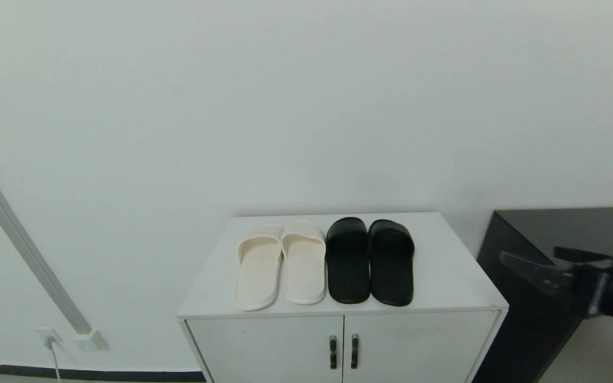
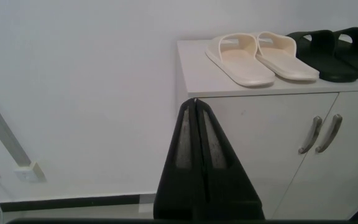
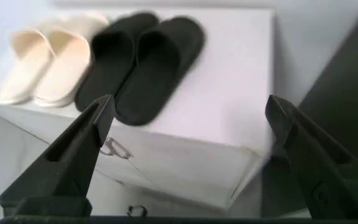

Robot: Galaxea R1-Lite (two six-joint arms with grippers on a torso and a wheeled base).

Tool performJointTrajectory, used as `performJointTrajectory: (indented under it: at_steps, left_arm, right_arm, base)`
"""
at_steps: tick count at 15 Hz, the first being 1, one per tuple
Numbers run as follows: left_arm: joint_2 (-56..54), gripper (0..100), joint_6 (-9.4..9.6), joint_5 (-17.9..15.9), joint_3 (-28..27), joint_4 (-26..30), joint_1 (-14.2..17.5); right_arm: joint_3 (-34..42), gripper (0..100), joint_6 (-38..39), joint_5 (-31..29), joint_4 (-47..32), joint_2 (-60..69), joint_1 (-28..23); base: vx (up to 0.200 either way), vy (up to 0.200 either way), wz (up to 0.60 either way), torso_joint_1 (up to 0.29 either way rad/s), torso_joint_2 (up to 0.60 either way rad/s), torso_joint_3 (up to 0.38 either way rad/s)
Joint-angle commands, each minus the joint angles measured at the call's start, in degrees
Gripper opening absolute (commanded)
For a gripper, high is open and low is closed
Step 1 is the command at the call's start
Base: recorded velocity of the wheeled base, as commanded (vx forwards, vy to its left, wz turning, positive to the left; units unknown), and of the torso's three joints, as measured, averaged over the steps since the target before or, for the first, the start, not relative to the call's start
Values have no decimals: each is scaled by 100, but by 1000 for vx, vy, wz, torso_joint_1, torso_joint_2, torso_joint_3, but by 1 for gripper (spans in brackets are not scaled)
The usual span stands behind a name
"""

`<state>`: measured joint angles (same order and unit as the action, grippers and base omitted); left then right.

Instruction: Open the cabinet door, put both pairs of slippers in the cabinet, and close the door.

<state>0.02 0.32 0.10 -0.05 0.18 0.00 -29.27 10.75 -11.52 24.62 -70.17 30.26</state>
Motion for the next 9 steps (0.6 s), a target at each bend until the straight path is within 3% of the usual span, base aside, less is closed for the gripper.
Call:
performJointTrajectory:
  at_steps: [1, 3, 9]
  left_arm:
    - [-2, 0, 3, -1, 5, -1, 0]
    - [6, 0, 12, -1, 5, -1, 0]
    - [-2, 0, 3, -1, 5, -1, 0]
  right_arm:
    - [-1125, 100, 384, -632, 165, -1675, 956]
    - [-1951, 100, 516, -1133, 113, -2458, 1281]
    - [-2979, 100, 894, -2205, 113, -4031, 1624]
  base:
    - [0, 0, 0, 0, 0, 0]
    - [0, 0, 0, 0, 0, 0]
    - [0, 0, 0, 0, 0, 0]
